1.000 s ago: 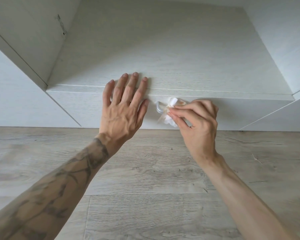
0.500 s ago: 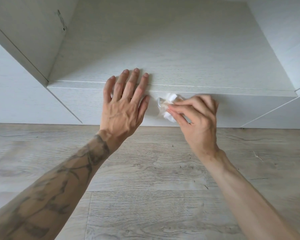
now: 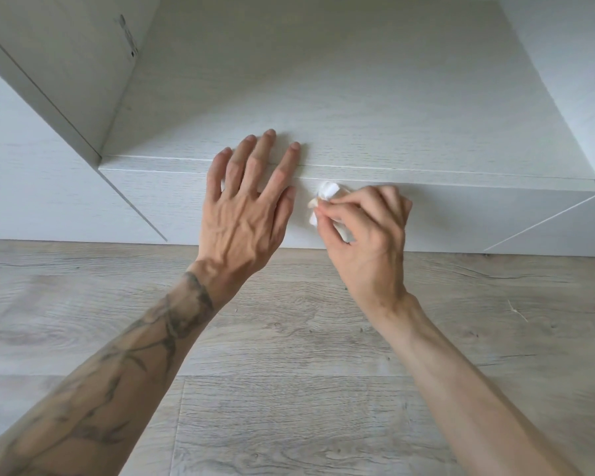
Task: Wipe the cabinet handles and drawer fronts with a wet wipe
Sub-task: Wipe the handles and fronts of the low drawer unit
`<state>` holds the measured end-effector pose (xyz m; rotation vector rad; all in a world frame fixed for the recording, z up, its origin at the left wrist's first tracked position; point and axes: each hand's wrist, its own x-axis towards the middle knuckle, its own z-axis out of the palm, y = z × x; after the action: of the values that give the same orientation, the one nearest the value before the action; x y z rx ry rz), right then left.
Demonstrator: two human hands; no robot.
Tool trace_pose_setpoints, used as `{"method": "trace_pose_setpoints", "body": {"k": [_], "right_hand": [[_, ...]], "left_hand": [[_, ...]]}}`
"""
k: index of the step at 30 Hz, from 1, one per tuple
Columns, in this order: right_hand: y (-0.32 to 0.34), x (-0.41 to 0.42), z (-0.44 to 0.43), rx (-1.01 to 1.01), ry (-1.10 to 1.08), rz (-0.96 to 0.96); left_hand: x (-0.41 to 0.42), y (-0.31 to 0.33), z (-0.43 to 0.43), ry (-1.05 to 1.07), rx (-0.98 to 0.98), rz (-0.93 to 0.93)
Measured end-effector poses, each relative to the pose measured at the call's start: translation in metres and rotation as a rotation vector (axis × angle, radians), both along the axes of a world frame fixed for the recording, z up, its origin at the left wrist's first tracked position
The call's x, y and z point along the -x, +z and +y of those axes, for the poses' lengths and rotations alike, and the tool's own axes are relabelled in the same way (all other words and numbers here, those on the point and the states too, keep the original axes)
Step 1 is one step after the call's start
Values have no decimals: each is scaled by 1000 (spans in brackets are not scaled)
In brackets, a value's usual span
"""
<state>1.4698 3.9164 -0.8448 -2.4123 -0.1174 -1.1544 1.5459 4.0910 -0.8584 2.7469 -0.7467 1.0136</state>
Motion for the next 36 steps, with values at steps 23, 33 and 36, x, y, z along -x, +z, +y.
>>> {"method": "trace_pose_setpoints", "body": {"k": [23, 33, 36], "right_hand": [[-6, 0, 12, -4, -108, 0], [-3, 4, 1, 21, -41, 2], [-4, 11, -15, 32, -46, 8]], "left_hand": [[1, -7, -5, 40, 39, -11], [0, -7, -4, 30, 46, -10], [-1, -6, -4, 34, 41, -5]]}}
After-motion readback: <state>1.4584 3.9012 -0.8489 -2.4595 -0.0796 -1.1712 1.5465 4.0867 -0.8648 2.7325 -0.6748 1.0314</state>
